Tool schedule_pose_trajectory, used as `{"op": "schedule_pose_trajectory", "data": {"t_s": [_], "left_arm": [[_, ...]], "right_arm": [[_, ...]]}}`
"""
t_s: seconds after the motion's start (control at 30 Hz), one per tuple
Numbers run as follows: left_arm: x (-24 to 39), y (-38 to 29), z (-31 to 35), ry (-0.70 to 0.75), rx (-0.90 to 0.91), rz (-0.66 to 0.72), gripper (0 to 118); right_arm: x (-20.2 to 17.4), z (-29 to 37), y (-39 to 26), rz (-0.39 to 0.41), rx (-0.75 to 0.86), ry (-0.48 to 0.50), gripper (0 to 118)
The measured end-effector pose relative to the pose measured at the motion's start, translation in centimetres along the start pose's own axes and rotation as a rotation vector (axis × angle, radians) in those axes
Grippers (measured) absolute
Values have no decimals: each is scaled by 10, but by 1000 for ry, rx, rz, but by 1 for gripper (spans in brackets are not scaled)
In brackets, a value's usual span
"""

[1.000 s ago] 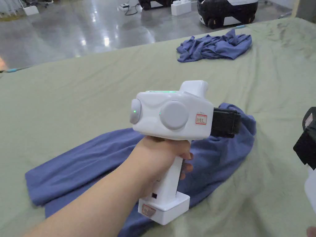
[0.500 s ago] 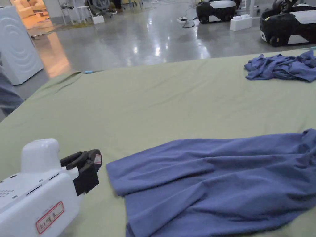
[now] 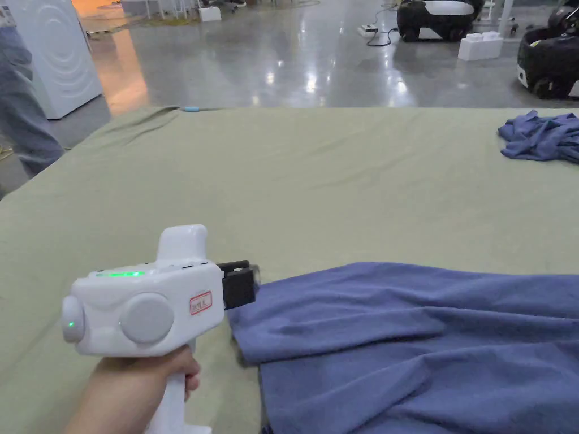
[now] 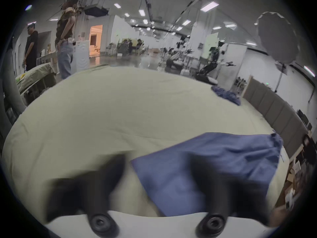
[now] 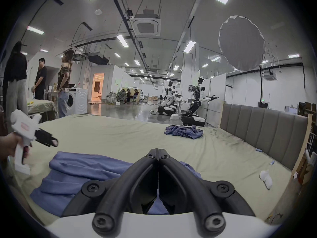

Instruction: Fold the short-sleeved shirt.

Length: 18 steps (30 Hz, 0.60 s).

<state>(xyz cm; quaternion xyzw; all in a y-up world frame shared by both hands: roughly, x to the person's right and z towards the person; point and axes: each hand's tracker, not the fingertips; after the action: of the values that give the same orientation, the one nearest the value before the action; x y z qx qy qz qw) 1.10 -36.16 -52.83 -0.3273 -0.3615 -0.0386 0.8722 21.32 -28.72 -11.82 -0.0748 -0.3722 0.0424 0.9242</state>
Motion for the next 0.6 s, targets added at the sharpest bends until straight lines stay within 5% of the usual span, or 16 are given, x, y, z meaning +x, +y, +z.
{"op": "schedule_pose_trajectory", "data": {"t_s": [0.23,0.3,0.33,0.37,0.5,0.6], "left_arm": [[9,-18,-55,50,-239,15,113],[26,-29,-47,124,-210,-98,82],[26,-26,-44,126,-170,-148,51],[34,-27,-36,85,-145,-168,3],[55,-35,-22,-56,-174,-272,2],[57,-24,-5,-62,-83,-243,2]], "right_arm": [[8,-12,-14,2,-47,23,3],[13,-14,-16,-4,-53,21,3],[16,-14,-16,-10,-56,20,3],[18,-15,-17,-18,-64,18,3],[27,-21,-21,-44,-117,-1,3],[49,-28,-22,-89,-180,86,3]]}}
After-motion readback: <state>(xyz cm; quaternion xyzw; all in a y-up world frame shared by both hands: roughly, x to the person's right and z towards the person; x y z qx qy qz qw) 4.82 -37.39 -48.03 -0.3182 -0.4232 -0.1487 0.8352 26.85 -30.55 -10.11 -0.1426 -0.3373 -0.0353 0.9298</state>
